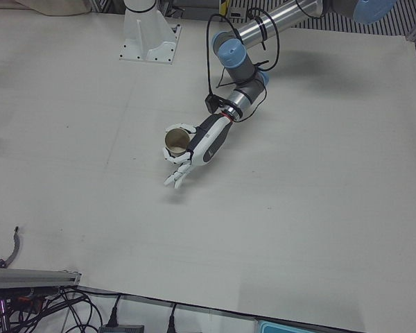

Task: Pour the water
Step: 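Reach the right hand to the other white paper cup and grasp it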

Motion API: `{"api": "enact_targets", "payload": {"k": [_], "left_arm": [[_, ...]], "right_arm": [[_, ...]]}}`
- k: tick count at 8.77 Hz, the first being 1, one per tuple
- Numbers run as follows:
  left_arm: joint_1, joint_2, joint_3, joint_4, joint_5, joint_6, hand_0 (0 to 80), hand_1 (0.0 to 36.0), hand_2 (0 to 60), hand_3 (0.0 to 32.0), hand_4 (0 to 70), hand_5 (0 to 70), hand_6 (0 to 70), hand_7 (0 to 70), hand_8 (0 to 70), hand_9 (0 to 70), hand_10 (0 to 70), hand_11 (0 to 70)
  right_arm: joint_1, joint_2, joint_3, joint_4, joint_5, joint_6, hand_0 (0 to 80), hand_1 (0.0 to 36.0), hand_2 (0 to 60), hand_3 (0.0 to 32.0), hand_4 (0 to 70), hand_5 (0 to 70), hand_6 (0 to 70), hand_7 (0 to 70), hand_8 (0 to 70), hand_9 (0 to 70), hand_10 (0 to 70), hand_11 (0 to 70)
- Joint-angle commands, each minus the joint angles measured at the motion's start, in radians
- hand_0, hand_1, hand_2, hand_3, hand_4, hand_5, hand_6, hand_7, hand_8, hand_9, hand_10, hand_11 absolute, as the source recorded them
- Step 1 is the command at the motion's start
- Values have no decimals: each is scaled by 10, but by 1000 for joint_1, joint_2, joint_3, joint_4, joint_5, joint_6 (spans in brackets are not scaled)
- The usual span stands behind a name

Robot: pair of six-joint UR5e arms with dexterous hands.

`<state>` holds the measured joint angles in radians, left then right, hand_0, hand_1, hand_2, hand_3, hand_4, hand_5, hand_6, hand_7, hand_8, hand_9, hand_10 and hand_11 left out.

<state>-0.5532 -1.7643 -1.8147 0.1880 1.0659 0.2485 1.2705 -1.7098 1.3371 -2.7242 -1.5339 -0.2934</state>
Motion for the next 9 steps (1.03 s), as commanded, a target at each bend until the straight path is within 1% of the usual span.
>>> {"api": "enact_targets", "payload": {"k": [1, 2, 3, 4, 5, 6, 7, 8, 9], "left_arm": [[-2, 0, -34, 22, -3, -6, 650, 360, 600, 0, 591, 700, 48, 100, 10, 6, 54, 107], [-5, 0, -35, 21, -4, -9, 653, 360, 600, 0, 587, 700, 46, 100, 10, 6, 55, 107], [-7, 8, -35, 21, -6, -18, 650, 360, 600, 0, 577, 700, 43, 98, 10, 5, 55, 108], [-10, 12, -35, 21, -6, -24, 646, 360, 600, 0, 569, 700, 41, 98, 10, 5, 55, 108], [-16, 12, -34, 21, -4, -25, 646, 360, 600, 0, 563, 700, 39, 96, 10, 5, 56, 109], [-17, 12, -34, 19, -6, -26, 641, 360, 600, 0, 553, 700, 36, 93, 11, 5, 56, 108], [-17, 14, -29, 19, -6, -37, 634, 360, 600, 0, 547, 700, 36, 93, 11, 5, 56, 108], [-20, 16, -29, 19, -6, -38, 633, 360, 600, 0, 545, 700, 36, 92, 11, 5, 56, 108], [-24, 22, -29, 18, -6, -38, 629, 360, 600, 0, 535, 700, 34, 90, 11, 4, 55, 107]], "right_arm": [[-97, 104, -33, -63, 1, -151, 655, 212, 0, 0, 114, 76, 48, 35, 10, 0, 0, 0], [-111, 102, 9, -96, 1, -191, 661, 206, 0, 0, 94, 87, 45, 31, 10, 0, 0, 0], [-143, 102, 31, -130, 3, -220, 643, 199, 0, 0, 50, 75, 22, 21, 11, 0, 0, 0], [-182, 104, 62, -147, 6, -248, 635, 197, 0, 0, 29, 77, 12, 23, 11, 0, 0, 0], [-212, 104, 95, -184, 12, -280, 631, 204, 0, 0, 25, 83, 10, 25, 13, 0, 0, 0], [-245, 104, 128, -222, 36, -300, 634, 212, 0, 0, 28, 95, 13, 33, 13, 0, 0, 0], [-287, 104, 140, -227, 67, -300, 638, 222, 0, 0, 38, 107, 20, 43, 14, 1, 0, 0], [-322, 104, 140, -227, 93, -300, 633, 224, 0, 0, 25, 107, 14, 43, 15, 2, 0, 0], [-345, 104, 151, -229, 109, -302, 634, 228, 0, 0, 30, 112, 18, 48, 15, 3, 0, 0]]}}
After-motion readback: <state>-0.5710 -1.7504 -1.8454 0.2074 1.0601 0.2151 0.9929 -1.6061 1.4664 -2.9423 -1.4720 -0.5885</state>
